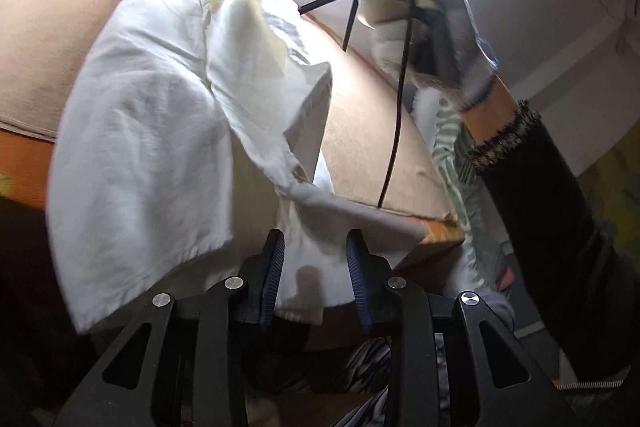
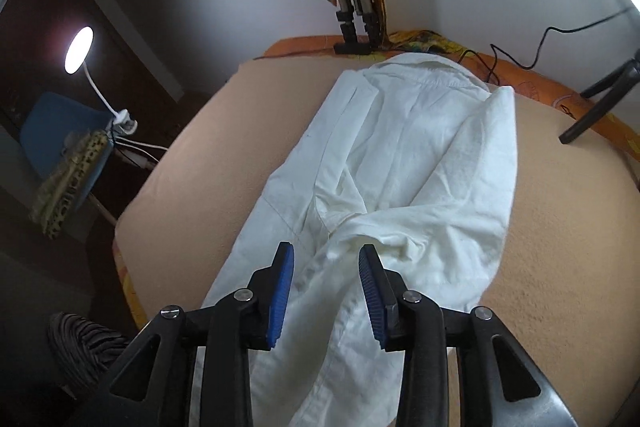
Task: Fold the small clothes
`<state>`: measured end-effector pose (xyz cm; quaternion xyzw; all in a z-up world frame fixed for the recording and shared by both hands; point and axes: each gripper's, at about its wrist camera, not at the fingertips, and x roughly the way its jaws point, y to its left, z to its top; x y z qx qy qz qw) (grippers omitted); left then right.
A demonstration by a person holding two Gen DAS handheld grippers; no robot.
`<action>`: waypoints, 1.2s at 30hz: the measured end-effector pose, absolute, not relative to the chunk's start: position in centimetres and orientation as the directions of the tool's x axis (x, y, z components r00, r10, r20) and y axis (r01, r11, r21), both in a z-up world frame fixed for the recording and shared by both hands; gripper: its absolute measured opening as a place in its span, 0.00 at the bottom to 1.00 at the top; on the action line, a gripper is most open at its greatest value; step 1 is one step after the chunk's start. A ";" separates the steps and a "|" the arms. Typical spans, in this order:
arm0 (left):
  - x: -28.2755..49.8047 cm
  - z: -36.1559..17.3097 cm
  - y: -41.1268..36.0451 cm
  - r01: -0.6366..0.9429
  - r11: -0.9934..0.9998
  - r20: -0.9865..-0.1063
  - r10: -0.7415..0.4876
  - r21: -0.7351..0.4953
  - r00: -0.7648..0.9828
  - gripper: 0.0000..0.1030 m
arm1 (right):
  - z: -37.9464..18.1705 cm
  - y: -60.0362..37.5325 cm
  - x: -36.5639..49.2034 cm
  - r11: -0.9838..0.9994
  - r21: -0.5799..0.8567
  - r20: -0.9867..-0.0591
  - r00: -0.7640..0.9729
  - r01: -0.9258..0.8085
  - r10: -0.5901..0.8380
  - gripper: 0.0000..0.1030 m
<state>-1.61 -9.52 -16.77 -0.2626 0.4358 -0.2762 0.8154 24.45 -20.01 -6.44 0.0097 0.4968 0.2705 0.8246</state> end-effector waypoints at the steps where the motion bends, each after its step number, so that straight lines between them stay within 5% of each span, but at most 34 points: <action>1: -1.9 -16.5 -9.2 0.230 0.718 -0.570 -0.672 -0.657 0.473 0.29 | -5.8 -21.0 23.5 0.836 0.326 -0.790 0.359 -0.441 0.497 0.37; 8: -1.7 -13.6 -7.6 0.287 0.745 -0.564 -0.651 -0.602 0.508 0.29 | -4.4 -24.1 17.4 0.842 0.359 -0.740 0.427 -0.403 0.520 0.36; 14: -1.9 -11.7 -6.0 0.330 0.781 -0.597 -0.621 -0.531 0.509 0.29 | -7.8 -26.4 11.6 0.876 0.336 -0.787 0.408 -0.346 0.463 0.36; 30: 9.5 -18.3 -7.4 0.183 0.726 -0.661 -0.683 -0.663 0.311 0.30 | -15.2 -27.6 2.4 0.857 0.399 -0.840 0.244 -0.327 0.484 0.35; 36: 8.7 -16.6 -8.5 0.258 0.732 -0.637 -0.678 -0.631 0.367 0.04 | -15.5 -25.4 1.6 0.868 0.288 -0.875 0.257 -0.404 0.410 0.04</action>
